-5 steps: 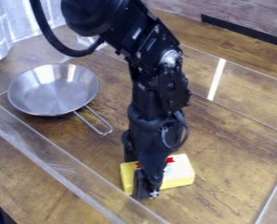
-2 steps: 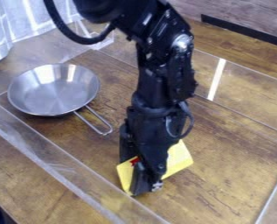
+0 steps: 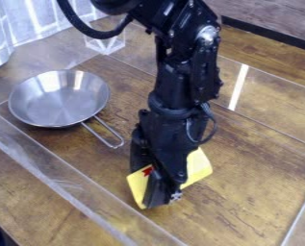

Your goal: Put the yellow object in the silver pan

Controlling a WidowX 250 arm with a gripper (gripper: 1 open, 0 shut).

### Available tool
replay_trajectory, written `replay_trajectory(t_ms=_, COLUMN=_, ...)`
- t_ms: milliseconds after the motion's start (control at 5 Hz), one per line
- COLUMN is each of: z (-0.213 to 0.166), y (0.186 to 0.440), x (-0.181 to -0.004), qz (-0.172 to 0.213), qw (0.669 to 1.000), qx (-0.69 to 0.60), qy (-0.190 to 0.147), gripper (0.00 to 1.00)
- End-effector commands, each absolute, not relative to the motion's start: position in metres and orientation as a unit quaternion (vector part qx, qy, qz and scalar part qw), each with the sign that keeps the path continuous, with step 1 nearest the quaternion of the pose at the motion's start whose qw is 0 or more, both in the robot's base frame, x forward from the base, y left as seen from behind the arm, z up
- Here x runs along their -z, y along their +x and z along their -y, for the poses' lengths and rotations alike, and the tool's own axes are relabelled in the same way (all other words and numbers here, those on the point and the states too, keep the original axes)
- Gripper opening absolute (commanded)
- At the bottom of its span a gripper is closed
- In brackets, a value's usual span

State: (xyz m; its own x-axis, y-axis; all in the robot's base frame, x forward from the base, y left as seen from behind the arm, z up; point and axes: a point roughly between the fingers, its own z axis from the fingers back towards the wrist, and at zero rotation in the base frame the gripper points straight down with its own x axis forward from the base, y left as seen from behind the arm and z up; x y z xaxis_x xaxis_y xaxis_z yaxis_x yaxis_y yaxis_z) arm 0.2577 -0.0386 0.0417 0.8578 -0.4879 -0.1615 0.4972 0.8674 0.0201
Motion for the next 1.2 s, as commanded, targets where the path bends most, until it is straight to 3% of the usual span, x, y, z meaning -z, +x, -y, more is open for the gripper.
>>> replay_trajectory(t_ms=0, z=0.045, y=0.268, x=-0.062, qz=-0.041, qw=0.963, qx=0.263, qy=0.038, gripper=0.00)
replay_trajectory(t_ms=1000, z=0.043, y=0.269, x=-0.073, qz=-0.041, qw=0.966, qx=0.250, qy=0.058, gripper=0.00)
